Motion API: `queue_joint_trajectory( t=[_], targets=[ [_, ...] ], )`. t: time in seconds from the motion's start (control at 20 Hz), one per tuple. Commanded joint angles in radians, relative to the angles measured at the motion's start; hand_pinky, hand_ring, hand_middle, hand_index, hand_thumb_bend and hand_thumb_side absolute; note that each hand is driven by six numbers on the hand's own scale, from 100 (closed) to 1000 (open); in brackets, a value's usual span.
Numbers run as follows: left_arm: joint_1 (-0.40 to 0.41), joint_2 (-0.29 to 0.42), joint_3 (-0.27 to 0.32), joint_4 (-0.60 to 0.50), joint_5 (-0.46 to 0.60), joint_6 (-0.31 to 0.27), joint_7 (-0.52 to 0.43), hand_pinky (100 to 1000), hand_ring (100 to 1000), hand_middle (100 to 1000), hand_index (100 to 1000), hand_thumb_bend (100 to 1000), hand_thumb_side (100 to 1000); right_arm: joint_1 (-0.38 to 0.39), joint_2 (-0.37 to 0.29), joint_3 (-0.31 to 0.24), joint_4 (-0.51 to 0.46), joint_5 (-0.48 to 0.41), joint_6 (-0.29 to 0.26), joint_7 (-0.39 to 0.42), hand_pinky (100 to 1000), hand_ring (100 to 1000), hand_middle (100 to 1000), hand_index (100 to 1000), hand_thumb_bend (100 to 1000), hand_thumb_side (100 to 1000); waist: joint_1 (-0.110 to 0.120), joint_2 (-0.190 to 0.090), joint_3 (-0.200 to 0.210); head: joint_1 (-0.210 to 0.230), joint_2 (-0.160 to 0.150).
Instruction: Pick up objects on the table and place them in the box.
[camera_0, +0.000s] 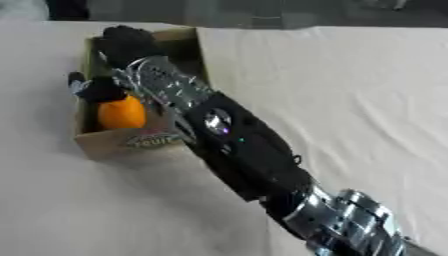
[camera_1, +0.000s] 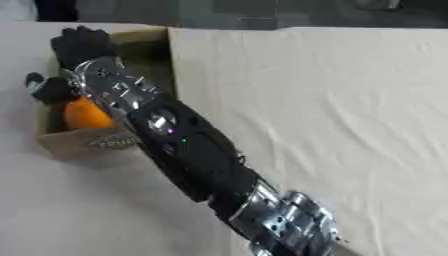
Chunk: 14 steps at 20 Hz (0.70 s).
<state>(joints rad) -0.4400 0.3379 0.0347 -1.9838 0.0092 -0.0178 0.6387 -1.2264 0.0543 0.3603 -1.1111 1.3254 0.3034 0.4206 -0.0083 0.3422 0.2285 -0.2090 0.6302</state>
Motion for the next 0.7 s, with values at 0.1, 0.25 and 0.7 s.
queue_joint_trajectory(
  t=[0.1, 0.25, 0.7],
  targets=[
    [0.0, 0.02, 0.009, -0.016, -0.003, 0.0, 0.006, 755, 691, 708, 868, 100, 911, -0.046, -0.058, -0.036, -0.114, -0.049, 0.026, -0.05, 847, 925, 688, 847, 100, 924, 0.01, -0.029, -0.007, 0.017, 0.004],
    [0.01, 0.022, 0.013, -0.016, -0.005, 0.001, 0.013, 755, 691, 708, 868, 100, 911, -0.072, -0.114, -0.087, -0.187, -0.09, 0.02, -0.094, 842, 908, 660, 838, 100, 908, 0.014, -0.035, -0.02, 0.033, 0.01],
    [0.037, 0.034, 0.026, -0.016, -0.014, 0.005, 0.029, 755, 691, 708, 868, 100, 911, -0.004, -0.318, -0.139, -0.401, -0.221, -0.032, -0.226, 831, 896, 733, 839, 100, 957, 0.026, -0.055, -0.068, 0.087, 0.036]
  ],
)
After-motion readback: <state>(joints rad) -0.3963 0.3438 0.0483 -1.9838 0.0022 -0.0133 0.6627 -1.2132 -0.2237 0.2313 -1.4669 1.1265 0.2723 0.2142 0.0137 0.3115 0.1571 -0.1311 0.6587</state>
